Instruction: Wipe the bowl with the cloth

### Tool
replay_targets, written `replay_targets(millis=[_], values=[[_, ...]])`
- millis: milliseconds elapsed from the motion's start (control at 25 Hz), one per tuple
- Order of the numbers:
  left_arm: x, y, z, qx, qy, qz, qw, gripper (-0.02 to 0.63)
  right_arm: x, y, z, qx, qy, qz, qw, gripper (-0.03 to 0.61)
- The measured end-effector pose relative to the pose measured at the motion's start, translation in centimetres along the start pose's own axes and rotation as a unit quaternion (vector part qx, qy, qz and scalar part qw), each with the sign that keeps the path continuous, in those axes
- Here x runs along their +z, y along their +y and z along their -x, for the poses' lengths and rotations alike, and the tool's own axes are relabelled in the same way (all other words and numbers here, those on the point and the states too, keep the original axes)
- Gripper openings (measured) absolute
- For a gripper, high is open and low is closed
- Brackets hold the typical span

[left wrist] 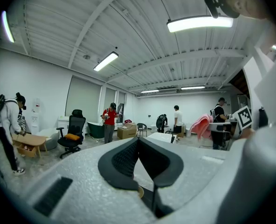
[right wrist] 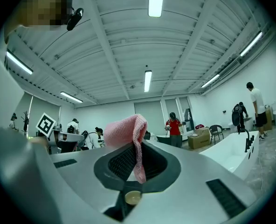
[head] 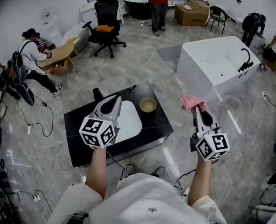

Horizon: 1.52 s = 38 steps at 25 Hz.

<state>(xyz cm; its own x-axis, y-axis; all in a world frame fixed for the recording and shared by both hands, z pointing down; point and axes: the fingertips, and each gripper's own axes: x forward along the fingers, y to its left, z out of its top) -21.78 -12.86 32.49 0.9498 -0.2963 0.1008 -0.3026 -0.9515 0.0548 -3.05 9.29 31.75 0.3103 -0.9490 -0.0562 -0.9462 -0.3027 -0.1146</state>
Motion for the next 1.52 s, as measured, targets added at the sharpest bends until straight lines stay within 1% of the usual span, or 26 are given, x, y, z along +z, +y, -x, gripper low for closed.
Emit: replay_targets(millis=[120, 280, 520, 720, 840, 1040, 1280, 1440, 1520], values=[[-0.2, -1.6, -1.1, 0.007, 0.005, 0.004, 1.0, 0.012, -0.1, -1.4, 0.6, 0.011, 0.013, 0.001, 1.0, 0.015], [-0.6, -4.2, -2.7, 0.011, 0.009, -0.006, 0.9999, 0.012, -0.4, -3.8, 1.1, 0.022, 0.018, 0.003, 1.0, 0.015], [-2.0, -5.0, -3.9, 0.028, 0.017, -0.013, 0.9994, 0.012, -1.9, -6.1, 0.7, 0.029, 0.021, -0.007, 0.999, 0.015], [-1.5, -3.3, -4.5, 0.041, 0.013, -0.013, 0.999, 0.012, -1.7, -6.0, -1.6, 0.043, 0.023, 0.001, 0.999, 0.015], [-1.7, -1.9, -5.2, 0.049, 0.01, -0.009, 0.9987, 0.012, -1.7, -6.1, -3.1, 0.044, 0.026, 0.004, 0.999, 0.015], [-1.5, 0.0, -7.8, 0.05, 0.003, 0.0, 0.9988, 0.012, -0.5, -6.9, -6.3, 0.046, 0.03, 0.02, 0.998, 0.015], [-0.6, 2.4, -10.0, 0.048, 0.0, -0.006, 0.9988, 0.012, 0.8, -6.7, -10.6, 0.052, 0.028, 0.033, 0.998, 0.015], [-1.1, 3.5, -11.4, 0.054, 0.009, -0.005, 0.9985, 0.012, 0.2, -7.0, -13.0, 0.062, 0.03, 0.026, 0.997, 0.015], [-1.3, 3.9, -11.8, 0.061, 0.015, -0.004, 0.998, 0.012, -0.2, -7.0, -14.3, 0.075, 0.035, 0.021, 0.996, 0.015]])
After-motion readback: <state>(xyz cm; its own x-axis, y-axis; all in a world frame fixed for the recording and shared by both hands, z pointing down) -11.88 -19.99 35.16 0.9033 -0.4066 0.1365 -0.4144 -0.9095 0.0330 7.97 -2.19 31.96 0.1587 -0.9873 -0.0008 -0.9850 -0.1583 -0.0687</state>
